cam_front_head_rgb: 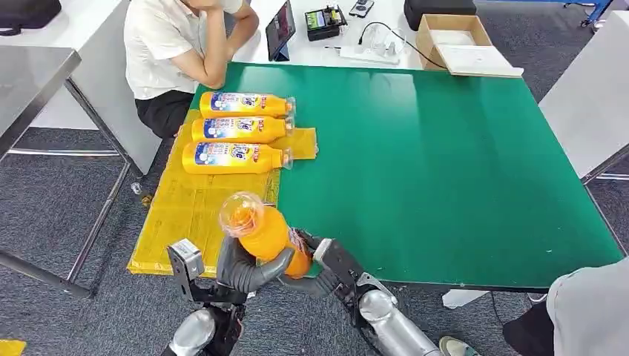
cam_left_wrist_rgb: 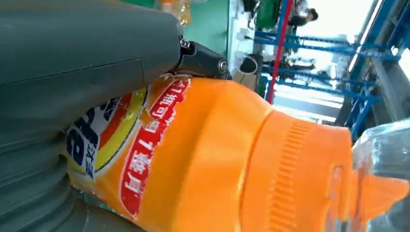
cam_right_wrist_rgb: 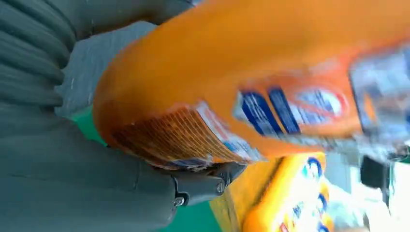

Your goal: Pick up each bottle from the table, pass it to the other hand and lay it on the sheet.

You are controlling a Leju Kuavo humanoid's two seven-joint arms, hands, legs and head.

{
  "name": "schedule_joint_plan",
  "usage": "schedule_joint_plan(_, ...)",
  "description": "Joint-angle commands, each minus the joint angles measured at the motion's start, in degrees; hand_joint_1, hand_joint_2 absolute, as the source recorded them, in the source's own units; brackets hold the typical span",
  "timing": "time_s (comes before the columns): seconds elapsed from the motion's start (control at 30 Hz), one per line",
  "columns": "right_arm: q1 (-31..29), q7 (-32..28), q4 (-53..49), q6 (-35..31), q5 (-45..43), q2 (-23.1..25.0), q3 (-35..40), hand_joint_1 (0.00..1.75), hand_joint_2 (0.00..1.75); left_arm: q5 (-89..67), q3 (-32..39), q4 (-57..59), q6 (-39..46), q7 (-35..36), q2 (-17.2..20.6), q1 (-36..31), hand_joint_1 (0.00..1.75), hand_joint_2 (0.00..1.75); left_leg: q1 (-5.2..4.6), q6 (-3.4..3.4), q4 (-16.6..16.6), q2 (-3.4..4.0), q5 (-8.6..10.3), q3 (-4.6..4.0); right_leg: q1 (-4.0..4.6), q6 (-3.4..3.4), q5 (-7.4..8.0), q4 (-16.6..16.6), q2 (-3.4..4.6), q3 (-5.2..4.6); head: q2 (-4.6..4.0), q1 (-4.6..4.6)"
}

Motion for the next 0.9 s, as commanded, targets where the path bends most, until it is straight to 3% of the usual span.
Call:
schedule_joint_plan(0.03,0.4,1.5,-1.8,1.1,-3.4,1.2,-3.0,1.75,1.75,-1.3,-1.1,7.8,-2.7,0.8,1.1,-1.0,1.75,1.75,-0.05,0.06,-0.1,0.13,-0.03,0.12,-0.02,-0.06,-0.01,0.0,0.06,0.07,0.00,-0.02)
schedule_joint_plan(0.07,0.4,1.5,-1.8,1.1,-3.4,1.2,-3.0,1.75,1.75,-1.3,-1.1,7.8,-2.7,0.8,1.1,-1.0,1.75,1.75,-0.10,0.15,-0.1,0.30,-0.13,0.47,-0.03,-0.18,-0.10,0.0,0.10,0.35,0.00,-0.02)
schedule_joint_plan(0.1,0.4,1.5,-1.8,1.1,-3.4,1.2,-3.0,1.75,1.75,-1.3,-1.1,7.8,-2.7,0.8,1.1,-1.0,1.75,1.75,-0.06,0.08,-0.1,0.16,-0.05,0.18,-0.02,-0.09,-0.02,0.0,0.07,0.12,0.00,-0.02)
schedule_joint_plan(0.3,0.5,1.6,-1.7,1.4,-4.4,1.5,-3.7,1.75,1.75,-1.8,-0.9,7.7,-2.6,1.2,1.1,-1.1,1.75,1.75,-0.08,0.14,-0.1,0.26,-0.11,0.35,-0.02,-0.15,-0.08,0.0,0.08,0.27,0.00,-0.02)
schedule_joint_plan(0.33,0.8,1.9,-2.0,1.6,-5.0,1.7,-4.1,1.40,1.75,-2.3,-0.4,7.7,-2.3,1.5,1.1,-0.9,1.75,1.75,-0.08,0.12,-0.1,0.25,-0.09,0.29,-0.03,-0.12,-0.05,0.0,0.10,0.21,0.00,0.00)
schedule_joint_plan(0.37,1.6,2.6,-2.8,1.7,-6.3,2.1,-5.0,0.00,1.75,-3.0,0.2,7.5,-2.0,1.6,1.3,-0.6,1.75,1.75,-0.07,0.10,-0.1,0.21,-0.07,0.23,-0.03,-0.11,-0.04,0.0,0.08,0.16,0.00,-0.02)
schedule_joint_plan(0.4,2.6,3.1,-4.0,3.8,-9.0,2.5,-5.9,0.00,1.75,-3.4,1.0,7.1,-1.9,1.6,1.5,-0.2,1.75,1.75,-0.08,0.12,-0.1,0.25,-0.10,0.32,-0.02,-0.14,-0.07,0.0,0.09,0.23,0.00,0.00)
schedule_joint_plan(0.43,3.7,3.2,-5.6,4.7,-10.9,3.1,-6.7,0.00,0.00,-4.0,1.9,6.5,-1.2,1.5,1.8,0.2,1.75,1.75,-0.06,0.08,-0.1,0.22,-0.07,0.22,-0.02,-0.11,-0.04,0.0,0.11,0.14,0.00,0.00)
schedule_joint_plan(0.57,12.9,3.8,-25.5,-2.1,-16.3,5.8,-8.9,0.00,0.00,-1.3,11.5,0.9,-0.6,4.6,5.0,4.4,1.75,1.75,-0.04,0.07,-0.1,0.38,-0.17,0.30,0.01,-0.18,-0.10,0.0,0.24,0.16,0.00,-0.02)
schedule_joint_plan(0.67,17.0,3.2,-36.4,-5.7,-15.6,3.1,-7.5,0.00,0.00,-8.3,19.2,-2.5,3.0,3.7,6.8,5.9,1.75,1.75,-0.01,0.04,0.0,0.42,-0.19,0.14,0.02,-0.17,-0.08,0.1,0.36,0.00,0.00,0.02)
schedule_joint_plan(0.77,19.2,-2.9,-39.8,-13.5,-2.7,0.7,-8.6,0.00,0.00,-31.0,23.5,-2.6,15.8,5.9,6.3,3.8,1.75,1.75,-0.01,0.03,0.0,0.20,-0.12,0.06,0.01,-0.14,-0.09,0.1,0.16,-0.04,0.00,-0.04)
schedule_joint_plan(0.8,20.6,-0.8,-39.4,-11.8,-5.5,1.4,-10.1,0.00,0.00,-35.6,25.4,-1.6,17.5,9.0,5.8,3.4,1.75,1.75,0.00,0.05,0.0,0.16,-0.14,0.15,0.03,-0.17,-0.13,0.1,0.09,0.04,0.00,0.02)
schedule_joint_plan(0.9,22.3,-1.5,-36.8,-12.1,-4.0,2.1,-10.8,0.00,0.00,-39.8,29.2,2.5,19.4,9.6,5.1,1.9,1.75,1.75,0.06,0.02,-0.1,0.01,-0.05,0.07,0.09,-0.20,-0.14,0.0,-0.18,-0.12,0.00,0.00)
